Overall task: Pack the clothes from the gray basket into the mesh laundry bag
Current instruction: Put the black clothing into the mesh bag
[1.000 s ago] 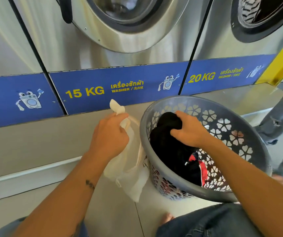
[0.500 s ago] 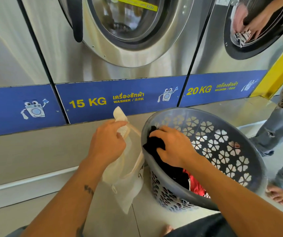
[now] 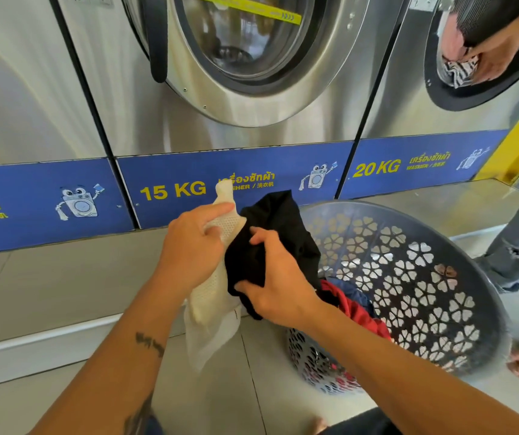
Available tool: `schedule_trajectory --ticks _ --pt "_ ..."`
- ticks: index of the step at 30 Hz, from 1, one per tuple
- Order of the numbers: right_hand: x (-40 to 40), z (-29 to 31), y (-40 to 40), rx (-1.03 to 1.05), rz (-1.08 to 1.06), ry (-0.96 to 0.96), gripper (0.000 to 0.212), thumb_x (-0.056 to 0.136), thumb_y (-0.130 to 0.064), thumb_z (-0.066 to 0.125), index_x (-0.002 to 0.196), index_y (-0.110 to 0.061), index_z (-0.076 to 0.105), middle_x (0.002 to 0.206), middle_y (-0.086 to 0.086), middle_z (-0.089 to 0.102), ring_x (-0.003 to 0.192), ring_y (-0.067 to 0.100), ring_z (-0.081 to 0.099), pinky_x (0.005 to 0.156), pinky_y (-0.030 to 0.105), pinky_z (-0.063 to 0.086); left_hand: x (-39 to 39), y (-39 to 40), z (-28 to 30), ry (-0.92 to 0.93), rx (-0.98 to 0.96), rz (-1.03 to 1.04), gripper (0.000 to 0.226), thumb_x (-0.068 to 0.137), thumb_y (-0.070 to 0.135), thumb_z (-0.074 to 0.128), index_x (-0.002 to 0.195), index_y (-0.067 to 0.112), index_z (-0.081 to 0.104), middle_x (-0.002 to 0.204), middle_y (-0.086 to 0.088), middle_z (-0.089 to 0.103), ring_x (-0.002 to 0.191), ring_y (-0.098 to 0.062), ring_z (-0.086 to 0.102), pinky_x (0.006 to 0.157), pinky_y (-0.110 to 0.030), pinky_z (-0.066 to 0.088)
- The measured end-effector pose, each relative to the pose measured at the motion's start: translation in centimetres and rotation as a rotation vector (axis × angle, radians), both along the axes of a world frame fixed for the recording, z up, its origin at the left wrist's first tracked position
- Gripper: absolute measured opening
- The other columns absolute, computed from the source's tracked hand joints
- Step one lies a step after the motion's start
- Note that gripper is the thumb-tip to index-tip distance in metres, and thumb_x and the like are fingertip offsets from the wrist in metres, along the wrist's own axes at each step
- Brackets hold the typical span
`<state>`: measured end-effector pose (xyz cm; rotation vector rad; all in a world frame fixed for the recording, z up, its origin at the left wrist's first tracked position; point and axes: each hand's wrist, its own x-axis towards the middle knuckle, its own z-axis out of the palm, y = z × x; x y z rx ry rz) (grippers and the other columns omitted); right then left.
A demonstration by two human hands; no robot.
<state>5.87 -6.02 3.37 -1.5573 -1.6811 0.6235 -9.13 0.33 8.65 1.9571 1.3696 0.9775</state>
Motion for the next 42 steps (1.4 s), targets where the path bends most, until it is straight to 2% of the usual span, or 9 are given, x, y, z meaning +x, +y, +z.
schedule_trajectory --ticks 3,7,10,14,24,30,33,37,42 --pt "0.2 -1.0 0.6 0.017 0.168 -0.137 0.065 0.078 -0.016 0.076 0.134 -0.020 0.044 0.158 -0.014 0.028 0.139 0.014 0.041 0.109 0.034 0.042 0.2 -0.2 0.0 -0.018 -0.037 -0.059 0.050 0.091 0.001 0.046 0.121 0.035 0.066 0.115 -0.001 0.069 0.077 -0.022 0.062 0.059 -0.011 0.039" --pt "0.0 -1.5 1.4 0.124 0.275 -0.548 0.032 0.086 -0.021 0.064 0.117 -0.012 0.064 0.144 -0.006 0.043 0.109 0.029 0.059 0.074 0.045 0.055 0.7 -1.1 0.6 -0.100 -0.057 -0.113 0.050 0.093 0.000 0.045 0.123 0.033 0.065 0.119 -0.007 0.069 0.105 -0.044 0.055 0.080 -0.044 0.051" --pt "-0.5 -2.1 1.9 0.099 0.292 -0.800 0.039 0.085 -0.029 0.067 0.122 -0.017 0.062 0.134 -0.001 0.047 0.099 0.030 0.058 0.069 0.044 0.055 0.5 -1.8 1.3 -0.166 -0.052 -0.129 0.048 0.094 -0.002 0.044 0.124 0.029 0.066 0.118 -0.014 0.068 0.095 -0.024 0.061 0.076 -0.041 0.050" --pt "0.0 -0.8 3.5 -0.015 0.097 -0.423 0.063 0.077 -0.026 0.078 0.131 -0.021 0.045 0.130 0.003 0.044 0.106 0.032 0.058 0.084 0.048 0.055 -0.4 -1.4 1.4 -0.184 -0.080 -0.146 0.051 0.093 -0.004 0.044 0.123 0.032 0.065 0.090 -0.013 0.069 0.038 -0.001 0.044 0.041 -0.009 0.032" --pt "-0.4 0.0 2.4 -0.259 0.433 -0.524 0.036 0.084 -0.019 0.057 0.120 -0.024 0.057 0.112 0.002 0.063 0.101 0.026 0.061 0.083 0.043 0.055 -0.2 -1.0 0.7 -0.150 -0.089 -0.051 0.051 0.092 0.001 0.045 0.125 0.035 0.064 0.127 0.015 0.060 0.073 0.001 0.061 0.068 -0.013 0.047" --pt "3.6 1.6 2.7 0.105 0.010 -0.304 0.053 0.074 -0.019 0.058 0.127 -0.023 0.062 0.130 0.003 0.061 0.125 0.023 0.053 0.105 0.040 0.045 -0.2 -1.2 0.6 -0.118 -0.052 0.013 0.052 0.092 -0.001 0.042 0.124 0.033 0.064 0.131 0.006 0.062 0.086 -0.020 0.068 0.070 -0.035 0.056" --pt "6.1 0.6 3.2 -0.180 -0.167 -0.301 0.083 0.075 -0.040 0.067 0.150 -0.038 0.032 0.151 0.006 0.037 0.140 0.030 0.033 0.112 0.051 0.035 0.2 -1.4 0.6 -0.091 -0.028 0.029 0.052 0.092 -0.001 0.041 0.124 0.031 0.065 0.135 0.007 0.058 0.106 -0.044 0.058 0.087 -0.047 0.052" --pt "7.0 -0.9 3.4 -0.292 -0.094 0.039 0.064 0.085 -0.022 0.075 0.141 -0.032 0.045 0.132 -0.001 0.056 0.121 0.023 0.057 0.099 0.036 0.049 0.1 -1.2 -0.1 -0.081 0.004 0.050 0.048 0.093 0.000 0.042 0.125 0.029 0.064 0.136 0.005 0.058 0.106 -0.033 0.062 0.091 -0.042 0.052" --pt "4.9 0.2 3.3 -0.099 -0.123 -0.357 0.053 0.074 -0.031 0.065 0.124 -0.036 0.050 0.112 0.003 0.058 0.100 0.027 0.060 0.083 0.039 0.052 0.1 -0.4 -1.1 -0.016 0.008 0.042 0.046 0.094 0.004 0.044 0.127 0.031 0.062 0.133 0.008 0.058 0.123 -0.011 0.051 0.100 -0.024 0.040"
